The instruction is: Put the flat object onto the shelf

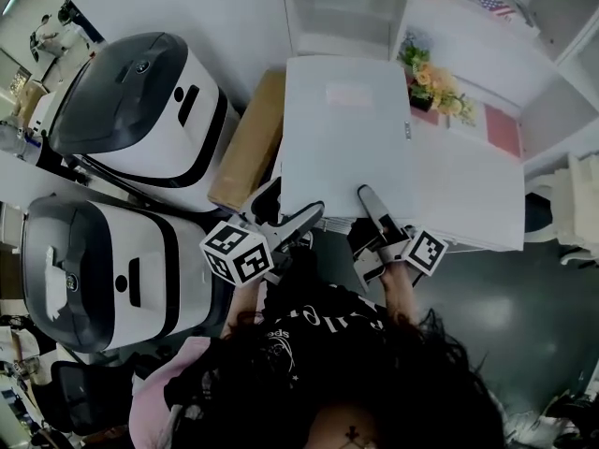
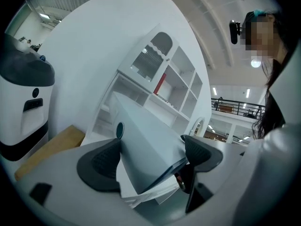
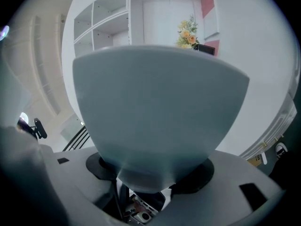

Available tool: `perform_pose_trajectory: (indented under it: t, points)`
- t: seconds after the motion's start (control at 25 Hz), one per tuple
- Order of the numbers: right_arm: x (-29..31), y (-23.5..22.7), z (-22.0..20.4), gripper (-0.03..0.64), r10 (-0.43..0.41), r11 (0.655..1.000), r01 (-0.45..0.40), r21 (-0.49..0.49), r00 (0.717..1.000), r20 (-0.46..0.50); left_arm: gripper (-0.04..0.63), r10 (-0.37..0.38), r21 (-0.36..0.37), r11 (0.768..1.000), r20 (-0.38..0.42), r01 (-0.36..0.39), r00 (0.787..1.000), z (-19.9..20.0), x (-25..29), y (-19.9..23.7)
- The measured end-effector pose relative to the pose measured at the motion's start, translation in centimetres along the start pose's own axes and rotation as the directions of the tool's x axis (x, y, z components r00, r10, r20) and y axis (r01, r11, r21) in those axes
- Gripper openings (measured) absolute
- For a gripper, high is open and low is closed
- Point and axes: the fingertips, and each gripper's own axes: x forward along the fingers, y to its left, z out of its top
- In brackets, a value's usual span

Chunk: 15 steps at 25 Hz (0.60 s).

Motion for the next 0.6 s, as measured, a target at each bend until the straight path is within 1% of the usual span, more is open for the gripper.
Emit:
perform_pose_trajectory:
  t: [0.2,0.6]
  points:
    - [3.9,-0.1,1.2,0.307,-0.002,1.000,0.002,0.001,1.000,0.007,0.449,-0.015,0.005,1.000,0.010,0.015,1.000,2.6,1.6,2.9]
    - [9.0,-2.1,3.5,0.307,-0.056,0.998,0.055,0.024,0.997,0.046,0.449,-0.072,-0.020,0.997,-0.002,0.072,0.997,5.1,5.0,7.8]
